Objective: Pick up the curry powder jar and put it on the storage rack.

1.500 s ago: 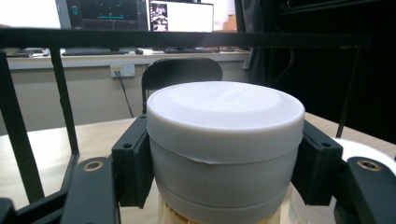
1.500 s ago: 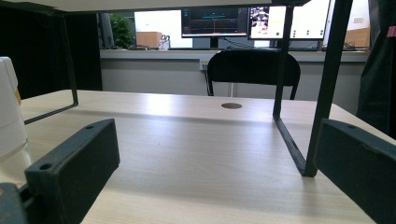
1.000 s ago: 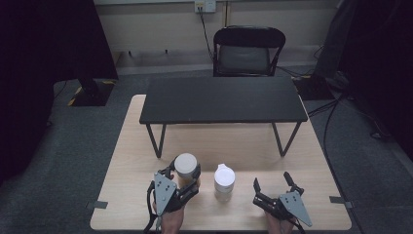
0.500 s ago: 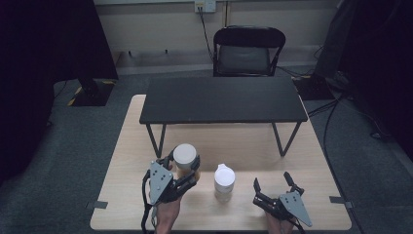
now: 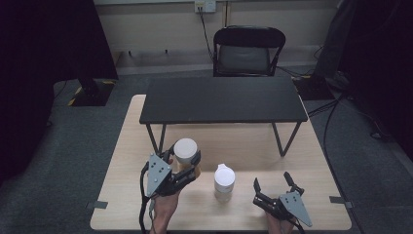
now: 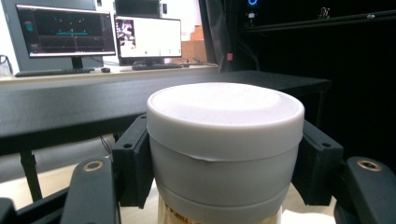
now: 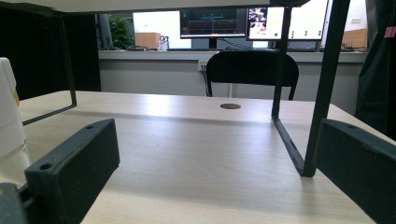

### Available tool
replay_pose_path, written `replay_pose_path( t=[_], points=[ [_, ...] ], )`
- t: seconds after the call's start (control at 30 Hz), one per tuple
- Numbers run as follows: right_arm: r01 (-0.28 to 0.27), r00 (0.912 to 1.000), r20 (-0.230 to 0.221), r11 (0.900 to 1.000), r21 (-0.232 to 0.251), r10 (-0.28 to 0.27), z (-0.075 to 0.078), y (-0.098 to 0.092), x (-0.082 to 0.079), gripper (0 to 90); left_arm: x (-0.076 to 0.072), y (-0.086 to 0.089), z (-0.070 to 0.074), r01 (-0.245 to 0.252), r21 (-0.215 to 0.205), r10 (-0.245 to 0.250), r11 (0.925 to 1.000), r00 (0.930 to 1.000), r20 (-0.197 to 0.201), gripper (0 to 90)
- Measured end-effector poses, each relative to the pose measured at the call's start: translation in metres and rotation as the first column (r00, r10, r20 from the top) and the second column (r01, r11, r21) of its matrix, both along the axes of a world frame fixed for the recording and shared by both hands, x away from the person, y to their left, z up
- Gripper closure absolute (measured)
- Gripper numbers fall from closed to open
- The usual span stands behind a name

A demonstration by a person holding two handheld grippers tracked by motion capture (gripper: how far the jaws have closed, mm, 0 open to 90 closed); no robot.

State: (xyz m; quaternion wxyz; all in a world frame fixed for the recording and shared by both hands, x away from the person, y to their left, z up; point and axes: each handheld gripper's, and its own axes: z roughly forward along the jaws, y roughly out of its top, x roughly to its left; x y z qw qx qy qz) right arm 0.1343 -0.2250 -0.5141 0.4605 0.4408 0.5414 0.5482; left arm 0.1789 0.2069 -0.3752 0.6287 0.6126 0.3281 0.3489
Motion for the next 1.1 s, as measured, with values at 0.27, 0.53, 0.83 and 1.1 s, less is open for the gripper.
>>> replay_pose_path(
  t=[0.27,0.53,0.83,1.1],
  points=[
    [-0.001,1.0,0.0,1.0,0.0,0.001,0.0,0.0,0.0,0.0,0.015,0.002,0.019,0.006,-0.002,-0.006,1.0,0.9998,-0.016,34.3],
    [0.0,1.0,0.001,1.0,0.0,0.0,0.0,0.0,0.0,0.0,0.032,-0.003,0.041,0.029,0.006,-0.029,0.9995,0.9995,-0.015,34.3],
    [-0.001,1.0,0.002,1.0,-0.001,0.001,0.0,0.0,0.0,0.0,0.051,-0.008,0.059,0.051,0.01,-0.051,0.9986,0.9985,-0.019,34.3],
    [0.0,1.0,0.002,1.0,0.0,0.0,0.0,0.0,0.0,0.0,0.062,-0.011,0.079,0.034,0.014,-0.033,0.9993,0.9992,-0.02,34.3]
  ],
)
